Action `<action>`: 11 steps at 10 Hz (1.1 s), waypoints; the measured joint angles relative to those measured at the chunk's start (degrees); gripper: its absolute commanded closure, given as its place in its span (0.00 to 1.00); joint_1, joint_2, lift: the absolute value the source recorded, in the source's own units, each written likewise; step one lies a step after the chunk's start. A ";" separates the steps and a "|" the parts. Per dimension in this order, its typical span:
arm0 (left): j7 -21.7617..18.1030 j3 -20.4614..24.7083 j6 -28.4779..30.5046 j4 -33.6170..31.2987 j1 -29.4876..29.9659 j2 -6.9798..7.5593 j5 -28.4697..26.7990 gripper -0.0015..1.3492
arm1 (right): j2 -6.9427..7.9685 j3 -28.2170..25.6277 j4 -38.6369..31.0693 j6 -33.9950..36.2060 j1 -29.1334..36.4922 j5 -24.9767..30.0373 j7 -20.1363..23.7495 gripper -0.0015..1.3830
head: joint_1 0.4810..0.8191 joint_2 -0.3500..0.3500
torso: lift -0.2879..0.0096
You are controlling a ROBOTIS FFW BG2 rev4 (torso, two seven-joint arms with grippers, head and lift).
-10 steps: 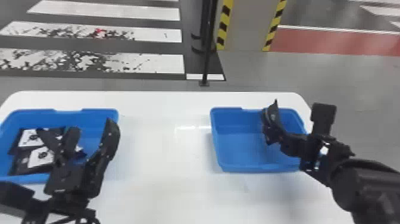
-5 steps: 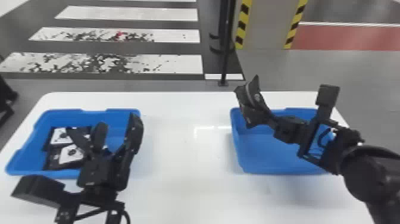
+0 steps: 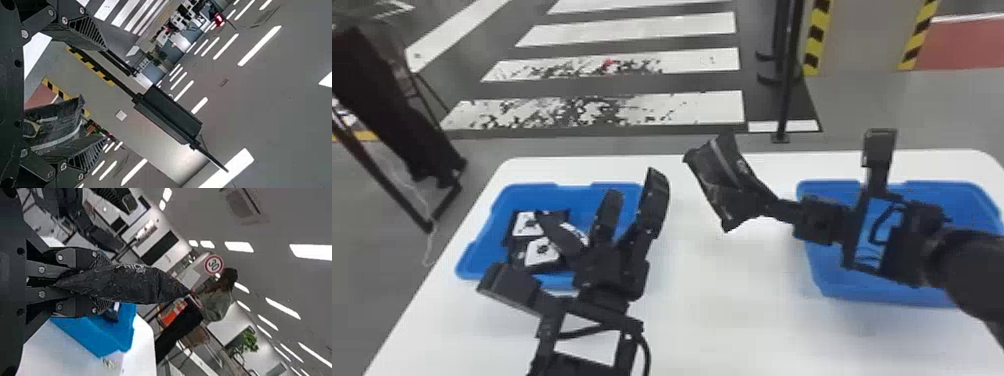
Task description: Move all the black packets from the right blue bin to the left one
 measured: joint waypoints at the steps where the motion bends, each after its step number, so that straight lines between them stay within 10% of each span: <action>1: -0.11 -0.02 1.18 -0.02 -0.09 0.01 0.18 0.19 | -0.04 2.16 1.67 0.63 -0.89 -3.44 0.91 0.85 | 0.63 0.79 | 0.40; 7: -0.86 0.04 4.25 0.03 -0.49 -0.08 0.95 0.20 | -0.38 8.56 6.41 5.19 -3.54 -14.09 3.38 0.85 | 0.63 0.85 | 0.40; 11: -2.32 -0.17 6.84 0.04 -0.49 -0.08 4.02 0.46 | -0.44 8.85 10.40 5.32 -4.84 -14.27 3.39 0.85 | 0.63 0.81 | 0.40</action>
